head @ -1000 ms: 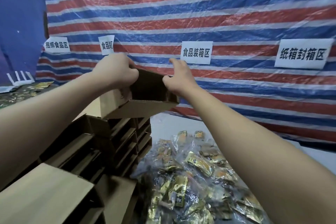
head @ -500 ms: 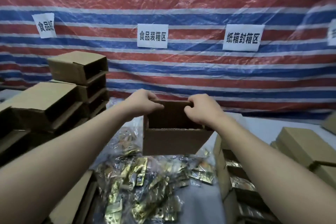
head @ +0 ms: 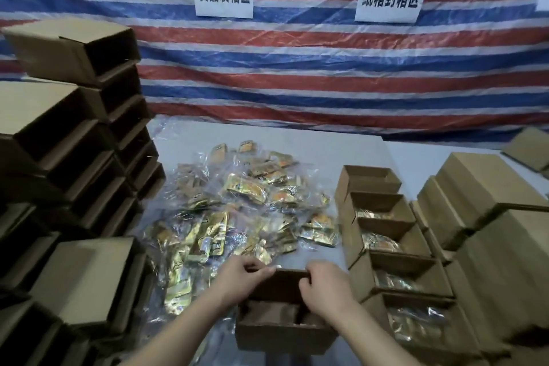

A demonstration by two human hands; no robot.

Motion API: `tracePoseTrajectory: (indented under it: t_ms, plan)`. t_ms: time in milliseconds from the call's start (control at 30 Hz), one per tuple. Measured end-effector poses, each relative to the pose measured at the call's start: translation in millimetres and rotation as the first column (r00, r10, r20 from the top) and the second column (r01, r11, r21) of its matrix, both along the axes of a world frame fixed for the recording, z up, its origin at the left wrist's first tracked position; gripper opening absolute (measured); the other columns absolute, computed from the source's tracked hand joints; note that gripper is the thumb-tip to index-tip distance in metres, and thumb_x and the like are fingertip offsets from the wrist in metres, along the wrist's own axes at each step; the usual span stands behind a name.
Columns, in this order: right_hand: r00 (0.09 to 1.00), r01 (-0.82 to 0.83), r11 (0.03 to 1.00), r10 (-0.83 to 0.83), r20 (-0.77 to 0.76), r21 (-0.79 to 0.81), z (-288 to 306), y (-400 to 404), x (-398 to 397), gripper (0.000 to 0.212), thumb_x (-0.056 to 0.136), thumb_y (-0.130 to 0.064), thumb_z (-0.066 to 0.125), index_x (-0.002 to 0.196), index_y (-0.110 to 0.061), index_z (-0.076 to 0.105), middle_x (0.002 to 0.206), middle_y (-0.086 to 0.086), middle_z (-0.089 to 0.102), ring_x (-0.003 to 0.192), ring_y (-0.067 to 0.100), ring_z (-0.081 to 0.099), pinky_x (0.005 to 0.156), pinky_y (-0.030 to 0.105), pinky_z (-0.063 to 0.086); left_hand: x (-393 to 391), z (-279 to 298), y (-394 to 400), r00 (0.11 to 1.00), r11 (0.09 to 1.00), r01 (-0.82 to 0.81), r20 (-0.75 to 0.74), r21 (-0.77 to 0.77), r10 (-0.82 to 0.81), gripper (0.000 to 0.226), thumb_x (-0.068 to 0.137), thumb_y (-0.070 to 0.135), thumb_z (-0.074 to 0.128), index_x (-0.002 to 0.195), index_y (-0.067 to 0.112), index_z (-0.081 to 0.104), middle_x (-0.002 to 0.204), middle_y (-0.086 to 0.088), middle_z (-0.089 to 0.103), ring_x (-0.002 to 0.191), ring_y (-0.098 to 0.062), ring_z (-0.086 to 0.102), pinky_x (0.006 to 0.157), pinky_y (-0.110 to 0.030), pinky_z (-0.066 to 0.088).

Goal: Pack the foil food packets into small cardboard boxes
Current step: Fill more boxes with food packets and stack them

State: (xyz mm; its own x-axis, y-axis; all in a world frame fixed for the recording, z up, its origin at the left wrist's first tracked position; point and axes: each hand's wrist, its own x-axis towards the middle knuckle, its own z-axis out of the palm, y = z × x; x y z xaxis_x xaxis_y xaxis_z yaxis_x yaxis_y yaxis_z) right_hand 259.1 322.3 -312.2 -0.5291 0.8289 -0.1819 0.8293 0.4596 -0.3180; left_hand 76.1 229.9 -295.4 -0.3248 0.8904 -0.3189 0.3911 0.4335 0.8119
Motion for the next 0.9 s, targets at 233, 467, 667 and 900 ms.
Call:
tracePoseTrajectory:
  t_ms: [233,467,667,900]
  plan:
    - [1.000,-0.017,0.997,0.019,0.021,-0.075,-51,-49,4,0.010,0.090,-0.030,0.044,0.088,-0.024,0.052,0.099,0.000,0.060,0.096,0.020,0.056,0.078,0.031,0.047,4,-56,-41,0.998,0.997,-0.054,0.017,-0.057,0.055,0.015,0.084,0.035,0.075,0.079,0.021,0.076,0.081,0.003,0.072,0.072,-0.002,0.063,0.054,-0.007,0.045]
    - [0.998,-0.036,0.996,0.040,0.039,-0.085,-75,-74,0,0.021,0.093,-0.024,0.043,0.106,-0.018,0.059,0.111,0.001,0.060,0.111,0.021,0.052,0.089,0.032,0.045,4,-90,-70,0.998,0.997,-0.063,-0.033,-0.046,0.061,0.009,0.086,0.039,0.072,0.084,0.031,0.070,0.081,0.016,0.068,0.080,0.004,0.062,0.068,-0.008,0.046]
    - [0.994,-0.078,0.995,0.083,0.073,-0.062,-93,-96,3,0.022,0.097,-0.025,0.040,0.115,-0.021,0.052,0.118,-0.002,0.054,0.116,0.019,0.045,0.092,0.032,0.042,8,-113,-85,0.993,0.998,-0.068,-0.092,0.008,0.068,0.012,0.087,0.038,0.070,0.081,0.029,0.066,0.081,0.014,0.066,0.078,0.005,0.059,0.072,-0.015,0.047]
    - [0.997,-0.057,0.998,0.058,0.050,-0.024,-98,-99,4,0.018,0.097,-0.029,0.040,0.109,-0.024,0.052,0.114,-0.007,0.053,0.114,0.017,0.046,0.088,0.030,0.042,9,-124,-88,0.990,0.996,-0.081,-0.116,0.030,0.084,0.018,0.088,0.044,0.066,0.084,0.027,0.064,0.085,0.010,0.063,0.081,-0.002,0.057,0.077,-0.024,0.049]
